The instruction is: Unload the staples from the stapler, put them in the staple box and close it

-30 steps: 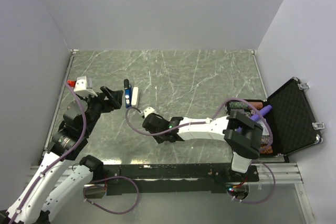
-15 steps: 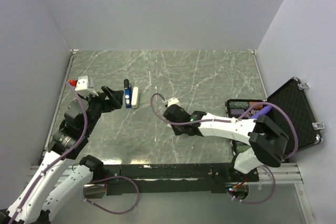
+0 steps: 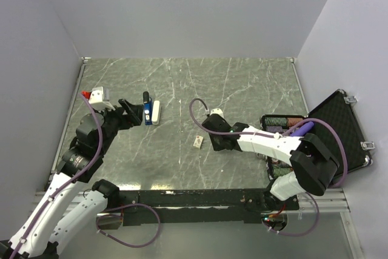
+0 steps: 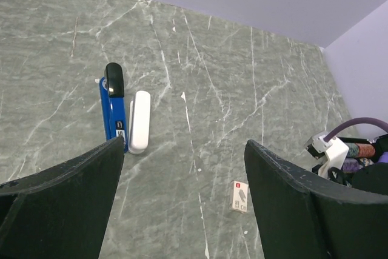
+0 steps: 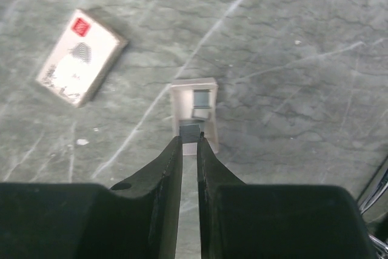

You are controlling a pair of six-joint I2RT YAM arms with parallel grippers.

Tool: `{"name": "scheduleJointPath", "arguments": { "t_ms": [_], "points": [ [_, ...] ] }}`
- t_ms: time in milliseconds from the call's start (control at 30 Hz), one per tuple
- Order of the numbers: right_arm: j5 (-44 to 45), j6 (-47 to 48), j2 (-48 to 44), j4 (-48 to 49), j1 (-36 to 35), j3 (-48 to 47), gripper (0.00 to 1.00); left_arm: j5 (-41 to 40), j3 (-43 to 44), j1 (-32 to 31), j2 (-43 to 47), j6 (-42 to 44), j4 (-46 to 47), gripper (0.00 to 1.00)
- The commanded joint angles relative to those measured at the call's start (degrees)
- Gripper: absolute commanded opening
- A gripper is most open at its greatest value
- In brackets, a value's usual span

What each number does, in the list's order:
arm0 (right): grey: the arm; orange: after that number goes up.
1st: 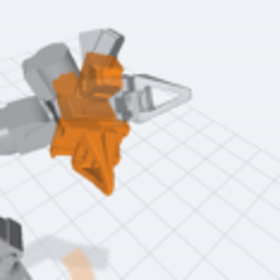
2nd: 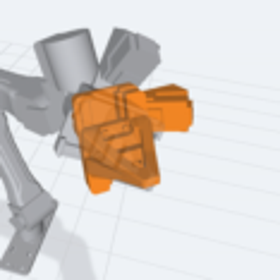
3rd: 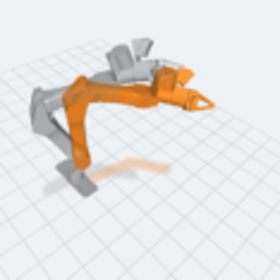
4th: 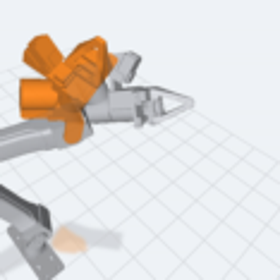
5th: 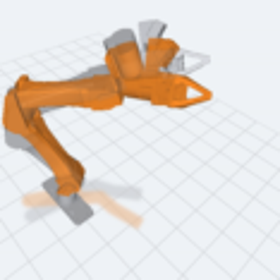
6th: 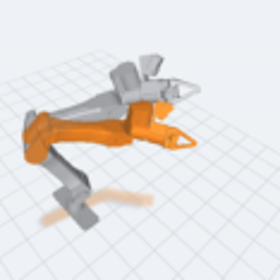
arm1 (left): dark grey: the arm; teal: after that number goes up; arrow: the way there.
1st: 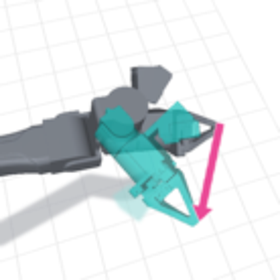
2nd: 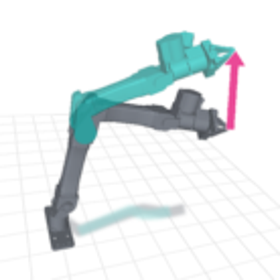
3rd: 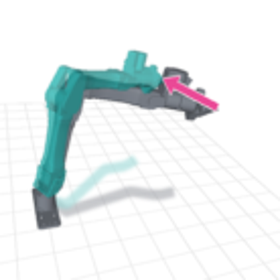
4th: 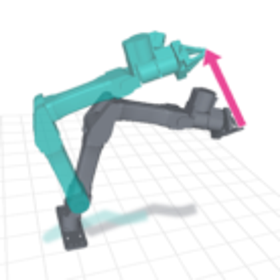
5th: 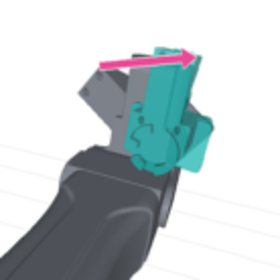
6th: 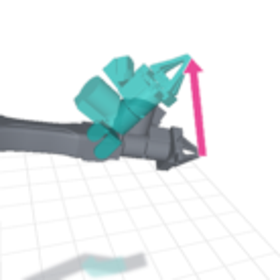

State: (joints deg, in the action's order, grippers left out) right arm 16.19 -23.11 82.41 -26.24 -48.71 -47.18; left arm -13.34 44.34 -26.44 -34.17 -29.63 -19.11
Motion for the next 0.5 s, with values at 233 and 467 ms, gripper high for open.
{"name": "scheduleJointPath", "arguments": {
  "t_ms": [233, 467],
  "points": [
    [-1.59, -0.09, -0.85, 1.28, 2.74, 0.60, 0.18, 1.04, 0.14, 0.51, -0.63, -0.34, 2.94, 0.85],
    [-2.65, -0.18, 0.29, 2.15, 2.74, 0.68, 0.18, 1.13, 0.14, 0.60, -0.63, -0.43, 2.85, 0.85]
  ]
}}
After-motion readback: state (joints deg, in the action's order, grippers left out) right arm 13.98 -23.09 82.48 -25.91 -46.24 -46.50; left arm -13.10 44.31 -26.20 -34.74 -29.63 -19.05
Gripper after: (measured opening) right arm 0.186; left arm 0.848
